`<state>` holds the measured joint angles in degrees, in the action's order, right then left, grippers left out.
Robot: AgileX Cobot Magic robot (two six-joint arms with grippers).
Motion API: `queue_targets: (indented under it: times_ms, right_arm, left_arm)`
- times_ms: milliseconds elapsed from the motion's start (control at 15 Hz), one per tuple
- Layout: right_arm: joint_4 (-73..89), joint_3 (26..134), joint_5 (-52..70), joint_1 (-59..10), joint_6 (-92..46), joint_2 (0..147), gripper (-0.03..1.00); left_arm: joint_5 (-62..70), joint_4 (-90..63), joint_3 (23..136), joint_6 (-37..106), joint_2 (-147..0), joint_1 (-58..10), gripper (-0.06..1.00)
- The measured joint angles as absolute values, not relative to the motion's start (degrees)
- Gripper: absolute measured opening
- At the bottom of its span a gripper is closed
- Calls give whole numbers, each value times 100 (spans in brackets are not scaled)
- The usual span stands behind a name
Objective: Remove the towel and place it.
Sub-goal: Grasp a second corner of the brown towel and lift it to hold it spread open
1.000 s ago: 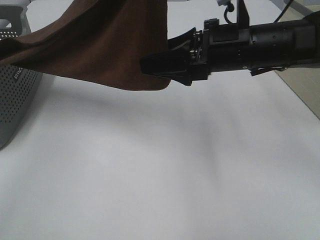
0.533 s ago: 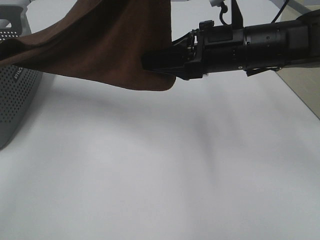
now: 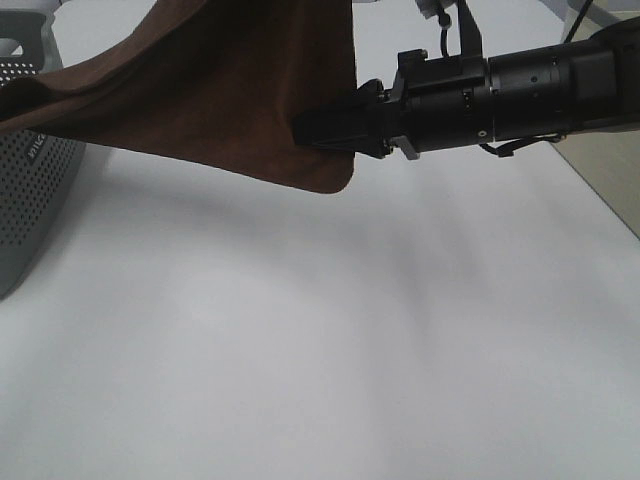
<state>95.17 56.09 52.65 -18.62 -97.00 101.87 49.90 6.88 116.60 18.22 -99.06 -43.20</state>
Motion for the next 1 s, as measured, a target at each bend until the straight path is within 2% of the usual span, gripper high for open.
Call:
queue_targets:
  times_ms: [133,333,467,600,800,1000]
  right_arm:
    - [9104,5626,5019,-1862,-8772,9952,1]
    - [7380,6136,4704,-1862,-6176,9672,1]
    - [5707,6870,4968,-1862,-4142,9643,1]
    - [4188,7781,5793,-1862,-2716,9643,1]
    - [3134,9047,6784,-1862,-1960,9637,1]
    - [1816,10588,6944,-1862,-1725,9614,1]
  left_arm:
    - [4990,688,11660,1822,-9906,-4320,0]
    - [4990,705,11660,1833,-9906,-4320,0]
    - [4990,842,11660,2023,-9906,-4320,0]
    - [4990,1031,11660,2212,-9906,-4320,0]
    - [4956,1180,11660,2298,-9906,-4314,0]
    - [4475,1748,11660,2441,-9906,-4028,0]
